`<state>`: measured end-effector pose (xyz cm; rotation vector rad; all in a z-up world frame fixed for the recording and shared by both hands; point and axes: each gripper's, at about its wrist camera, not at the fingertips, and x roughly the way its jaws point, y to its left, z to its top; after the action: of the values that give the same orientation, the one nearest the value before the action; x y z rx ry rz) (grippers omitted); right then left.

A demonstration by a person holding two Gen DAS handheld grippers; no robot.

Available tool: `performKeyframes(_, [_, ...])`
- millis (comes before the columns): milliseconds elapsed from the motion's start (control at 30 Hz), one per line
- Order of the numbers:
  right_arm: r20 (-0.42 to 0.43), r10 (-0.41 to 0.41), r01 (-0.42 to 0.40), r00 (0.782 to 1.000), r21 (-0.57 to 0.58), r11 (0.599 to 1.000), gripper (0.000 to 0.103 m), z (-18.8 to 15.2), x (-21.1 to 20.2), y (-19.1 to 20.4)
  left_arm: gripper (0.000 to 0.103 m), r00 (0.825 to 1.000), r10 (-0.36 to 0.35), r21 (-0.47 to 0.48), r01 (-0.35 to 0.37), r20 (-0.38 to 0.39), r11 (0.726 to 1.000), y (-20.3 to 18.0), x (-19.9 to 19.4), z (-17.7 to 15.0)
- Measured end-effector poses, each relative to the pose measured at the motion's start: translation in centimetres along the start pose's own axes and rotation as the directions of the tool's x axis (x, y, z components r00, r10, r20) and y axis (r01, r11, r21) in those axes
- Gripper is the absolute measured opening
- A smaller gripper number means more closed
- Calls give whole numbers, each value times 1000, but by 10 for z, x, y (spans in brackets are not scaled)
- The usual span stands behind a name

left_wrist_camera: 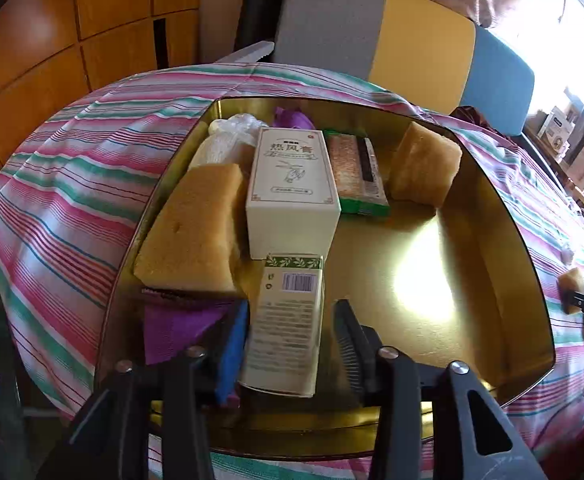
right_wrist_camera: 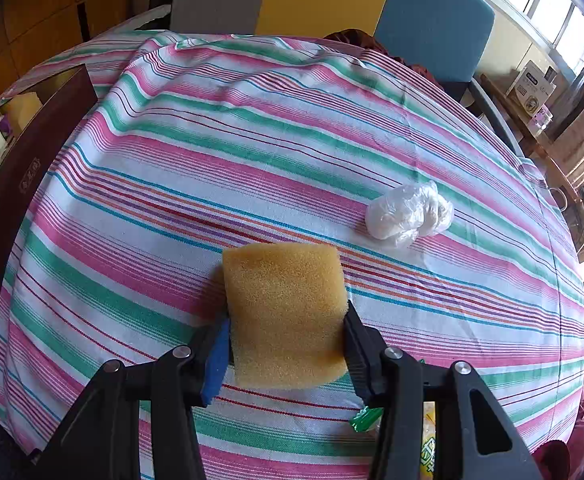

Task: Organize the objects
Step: 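Lower the green box into the gold tray and open the left tool, then drop the yellow sponge into the gold tray and open the right tool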

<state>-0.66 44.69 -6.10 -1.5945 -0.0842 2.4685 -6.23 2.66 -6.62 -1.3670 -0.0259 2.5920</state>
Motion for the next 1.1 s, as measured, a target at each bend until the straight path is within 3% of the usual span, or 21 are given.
performKeyframes(667, [21, -11, 11, 1000, -1, 1000, 50, 3, -5, 3, 50, 985, 95, 67, -106, 142, 992, -9, -37, -3])
performKeyframes(833, [95, 58, -59, 994, 5, 998, 50, 13, -32, 21, 50, 981, 87, 74, -101, 175, 992, -7, -50, -2])
performKeyframes(933, [150, 129, -124, 980, -39, 991, 50, 19, -54, 53, 52, 979, 82, 66, -96, 188, 993, -5, -55, -1])
performKeyframes(1100, [236, 272, -241, 933, -149, 959, 50, 30, -96, 122, 58, 974, 93, 44, -104, 204, 994, 2, -62, -1])
